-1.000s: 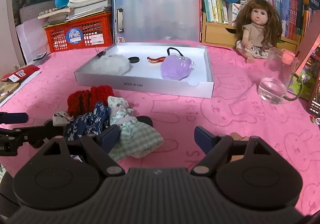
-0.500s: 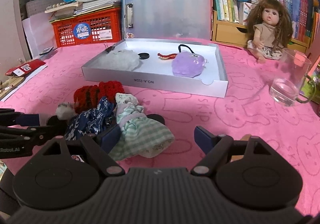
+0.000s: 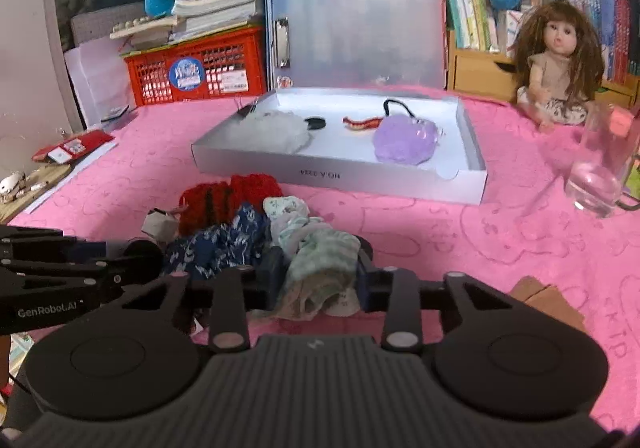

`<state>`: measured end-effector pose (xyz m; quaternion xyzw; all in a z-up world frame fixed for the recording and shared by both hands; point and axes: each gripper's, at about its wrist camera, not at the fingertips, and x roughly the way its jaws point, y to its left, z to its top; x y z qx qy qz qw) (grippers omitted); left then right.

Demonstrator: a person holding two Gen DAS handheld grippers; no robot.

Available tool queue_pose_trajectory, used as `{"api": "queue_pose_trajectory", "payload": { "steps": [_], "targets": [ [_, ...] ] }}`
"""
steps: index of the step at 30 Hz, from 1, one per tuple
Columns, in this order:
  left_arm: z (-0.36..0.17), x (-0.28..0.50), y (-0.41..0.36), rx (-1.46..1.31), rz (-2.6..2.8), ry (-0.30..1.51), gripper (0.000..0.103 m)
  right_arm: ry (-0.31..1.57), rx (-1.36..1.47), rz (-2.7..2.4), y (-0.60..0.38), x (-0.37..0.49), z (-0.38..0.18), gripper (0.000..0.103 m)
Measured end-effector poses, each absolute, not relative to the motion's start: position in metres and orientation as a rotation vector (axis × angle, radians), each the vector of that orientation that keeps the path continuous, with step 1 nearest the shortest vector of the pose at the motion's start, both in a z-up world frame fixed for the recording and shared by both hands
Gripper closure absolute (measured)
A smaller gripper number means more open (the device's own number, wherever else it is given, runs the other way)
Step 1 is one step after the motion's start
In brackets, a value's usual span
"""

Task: Organize objects
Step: 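Close the right tool on the green checked cloth while the left tool closes on a black lid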

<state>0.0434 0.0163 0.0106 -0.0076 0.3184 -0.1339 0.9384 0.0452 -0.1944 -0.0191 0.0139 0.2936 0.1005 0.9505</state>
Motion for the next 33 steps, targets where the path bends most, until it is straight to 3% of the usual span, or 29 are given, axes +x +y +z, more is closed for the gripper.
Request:
{"api": "queue_pose_trajectory", "payload": {
  "steps": [10,33],
  "targets": [
    [0.023,0.039,0.020,-0.017,-0.264,0.617,0.085,0.537,0.075,0.141,-0.211,0.038,-0.003,0.066],
    [0.028,0.034,0.035,-0.009,-0.195,0.570,0.075,0.567,0.109,0.082,-0.219,0.041,-0.013,0.065]
  ]
}}
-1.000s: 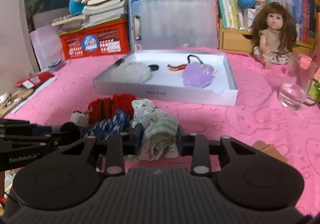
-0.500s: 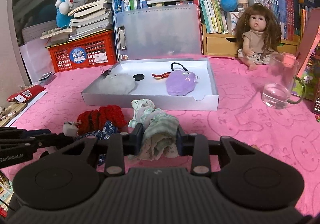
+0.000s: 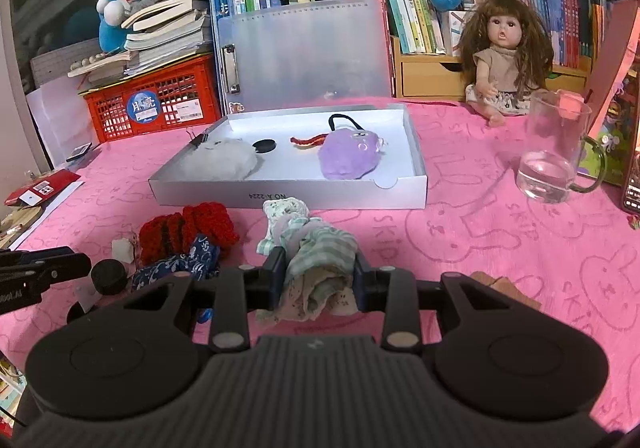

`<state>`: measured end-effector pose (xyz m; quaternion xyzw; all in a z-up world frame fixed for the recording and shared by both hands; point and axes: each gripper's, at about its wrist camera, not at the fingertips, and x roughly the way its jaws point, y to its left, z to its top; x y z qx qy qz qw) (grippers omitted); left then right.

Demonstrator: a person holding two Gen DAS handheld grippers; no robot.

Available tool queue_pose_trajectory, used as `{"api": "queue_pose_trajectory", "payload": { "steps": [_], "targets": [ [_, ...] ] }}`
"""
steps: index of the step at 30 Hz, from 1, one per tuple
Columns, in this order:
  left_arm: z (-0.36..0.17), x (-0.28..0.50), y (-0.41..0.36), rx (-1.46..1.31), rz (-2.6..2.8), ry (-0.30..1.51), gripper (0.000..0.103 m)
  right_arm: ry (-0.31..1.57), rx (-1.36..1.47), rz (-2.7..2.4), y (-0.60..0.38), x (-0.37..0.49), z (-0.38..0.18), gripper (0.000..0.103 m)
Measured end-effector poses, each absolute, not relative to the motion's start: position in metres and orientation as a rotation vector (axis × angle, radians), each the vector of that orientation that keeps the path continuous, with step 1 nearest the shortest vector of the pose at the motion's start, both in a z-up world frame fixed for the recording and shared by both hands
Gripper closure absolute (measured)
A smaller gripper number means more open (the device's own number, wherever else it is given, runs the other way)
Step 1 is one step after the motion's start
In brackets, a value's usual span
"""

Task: Organize objects
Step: 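Close the right tool on the green checked cloth while the left tool closes on a black lid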

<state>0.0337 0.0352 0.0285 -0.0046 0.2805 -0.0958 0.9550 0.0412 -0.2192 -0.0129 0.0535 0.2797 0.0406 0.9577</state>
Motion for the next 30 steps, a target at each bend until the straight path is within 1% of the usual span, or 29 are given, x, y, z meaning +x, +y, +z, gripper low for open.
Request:
{"api": "queue_pose_trajectory", "payload": {
  "steps": [7,13,16,17,27,30],
  "targets": [
    [0.022,0.032,0.016,0.041,-0.264,0.589,0.068,0.573,0.111,0.081,-0.220,0.042,-0.015,0.065],
    [0.019,0.040,0.016,0.037,-0.229,0.589,0.066,0.576,0.115,0.079,-0.222,0.042,-0.017,0.064],
    [0.017,0.043,0.019,0.032,-0.208,0.586,0.060,0.579,0.120,0.079,-0.223,0.043,-0.018,0.064],
    [0.016,0.044,0.020,0.036,-0.201,0.587,0.059,0.580,0.122,0.079,-0.223,0.043,-0.018,0.064],
    [0.007,0.058,0.018,0.022,-0.199,0.613,0.061,0.581,0.121,0.079,-0.222,0.045,-0.019,0.064],
    [0.006,0.060,0.018,0.017,-0.197,0.615,0.065,0.575,0.117,0.074,-0.222,0.045,-0.020,0.064]
  ]
}}
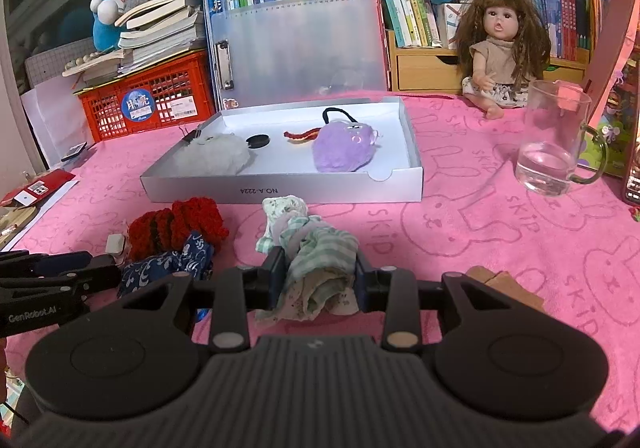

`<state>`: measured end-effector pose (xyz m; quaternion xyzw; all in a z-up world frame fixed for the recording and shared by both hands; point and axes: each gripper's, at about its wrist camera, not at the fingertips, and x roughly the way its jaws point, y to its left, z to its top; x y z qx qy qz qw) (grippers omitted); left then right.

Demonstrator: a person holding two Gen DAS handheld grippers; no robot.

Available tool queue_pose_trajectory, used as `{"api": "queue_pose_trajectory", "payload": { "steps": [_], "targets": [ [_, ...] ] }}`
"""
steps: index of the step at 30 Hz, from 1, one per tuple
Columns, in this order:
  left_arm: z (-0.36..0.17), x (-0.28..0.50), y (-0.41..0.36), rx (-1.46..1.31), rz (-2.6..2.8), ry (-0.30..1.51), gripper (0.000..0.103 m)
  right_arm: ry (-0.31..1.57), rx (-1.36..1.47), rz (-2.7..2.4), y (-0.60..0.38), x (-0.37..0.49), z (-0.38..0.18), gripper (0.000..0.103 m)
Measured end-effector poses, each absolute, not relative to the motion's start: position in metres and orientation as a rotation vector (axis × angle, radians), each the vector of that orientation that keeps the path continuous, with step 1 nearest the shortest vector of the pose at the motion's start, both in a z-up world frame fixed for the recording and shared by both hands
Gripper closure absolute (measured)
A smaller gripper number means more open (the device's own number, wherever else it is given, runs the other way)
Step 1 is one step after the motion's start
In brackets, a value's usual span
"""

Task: Organize objects
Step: 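Close the right tool on the green checked cloth while the left tool closes on a black lid, then carry the checked cloth in the right tool and the lid in the left tool over the box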

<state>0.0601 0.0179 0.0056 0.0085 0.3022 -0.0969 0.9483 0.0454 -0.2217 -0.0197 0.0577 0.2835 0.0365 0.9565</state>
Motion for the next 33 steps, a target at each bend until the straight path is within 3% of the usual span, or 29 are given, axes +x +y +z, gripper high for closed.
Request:
{"api": "queue_pose_trajectory", "payload": {
  "steps": [3,19,33],
  "targets": [
    [0.005,0.060,0.019,0.006,-0.196,0.614,0.072,0.573,0.120,0.072,-0.222,0.046,-0.020,0.064],
    [0.035,0.053,0.024,-0.033,-0.188,0.519,0.073,0.507,0.142,0.052,-0.227,0.040,-0.004,0.065],
    [0.057,0.099,0.012,-0.079,-0.231,0.532,0.073,0.457,0.181,0.020,-0.239,0.056,0.019,0.065]
  ]
}}
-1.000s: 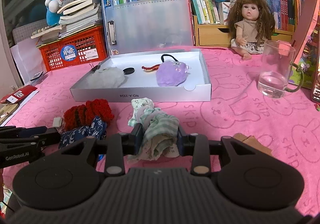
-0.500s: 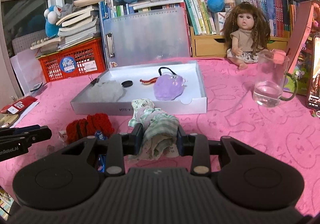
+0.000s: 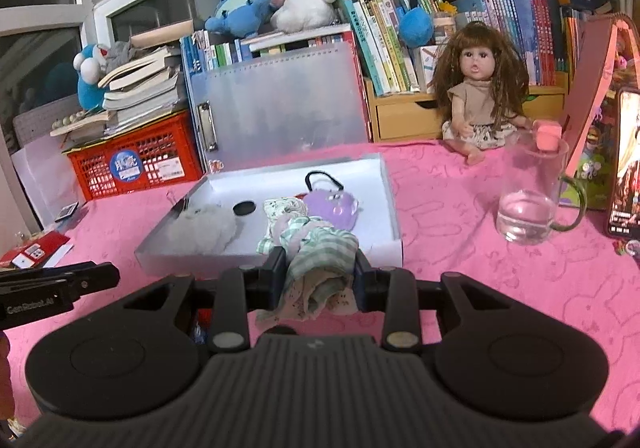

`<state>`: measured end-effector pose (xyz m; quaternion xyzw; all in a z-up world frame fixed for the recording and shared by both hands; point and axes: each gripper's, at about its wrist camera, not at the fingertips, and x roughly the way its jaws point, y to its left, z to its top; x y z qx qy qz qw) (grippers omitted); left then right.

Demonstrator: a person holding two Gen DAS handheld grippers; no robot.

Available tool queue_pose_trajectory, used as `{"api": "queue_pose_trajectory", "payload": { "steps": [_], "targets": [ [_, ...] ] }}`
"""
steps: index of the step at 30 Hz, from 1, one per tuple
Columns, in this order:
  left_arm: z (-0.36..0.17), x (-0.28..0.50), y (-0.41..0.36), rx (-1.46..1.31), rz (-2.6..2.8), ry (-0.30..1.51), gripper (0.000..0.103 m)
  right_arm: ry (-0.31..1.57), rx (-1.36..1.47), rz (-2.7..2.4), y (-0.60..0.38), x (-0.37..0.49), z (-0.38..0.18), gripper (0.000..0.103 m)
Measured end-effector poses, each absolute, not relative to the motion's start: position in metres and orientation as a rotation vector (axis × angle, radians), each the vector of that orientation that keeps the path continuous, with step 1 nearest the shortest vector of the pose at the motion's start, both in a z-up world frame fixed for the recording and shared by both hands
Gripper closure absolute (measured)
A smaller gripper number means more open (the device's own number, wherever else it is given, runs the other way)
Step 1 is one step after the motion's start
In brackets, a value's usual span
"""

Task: Organize objects
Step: 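Carry the checked cloth in the right tool and the lid in the left tool over the box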

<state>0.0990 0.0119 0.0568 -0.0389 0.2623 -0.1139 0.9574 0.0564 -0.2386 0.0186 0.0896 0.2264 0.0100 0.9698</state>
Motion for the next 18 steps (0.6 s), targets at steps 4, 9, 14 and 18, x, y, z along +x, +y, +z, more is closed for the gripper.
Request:
{"api": "queue_pose_trajectory", "payload": {
  "steps": [4,9,14,18],
  "targets": [
    [0.058,0.119,0.007,-0.093,-0.231,0.542,0.073,0.460,0.196,0.008,-0.242,0.069,0.020,0.065],
    [0.056,0.143,-0.001,-0.098,-0.225,0.555,0.073,0.480,0.221,0.007,-0.246,0.086,0.015,0.065],
    [0.053,0.165,-0.010,-0.087,-0.225,0.560,0.073,0.486,0.224,0.006,-0.250,0.103,0.015,0.065],
    [0.052,0.180,-0.016,-0.075,-0.224,0.563,0.073,0.494,0.221,0.004,-0.253,0.117,0.013,0.065]
  ]
}}
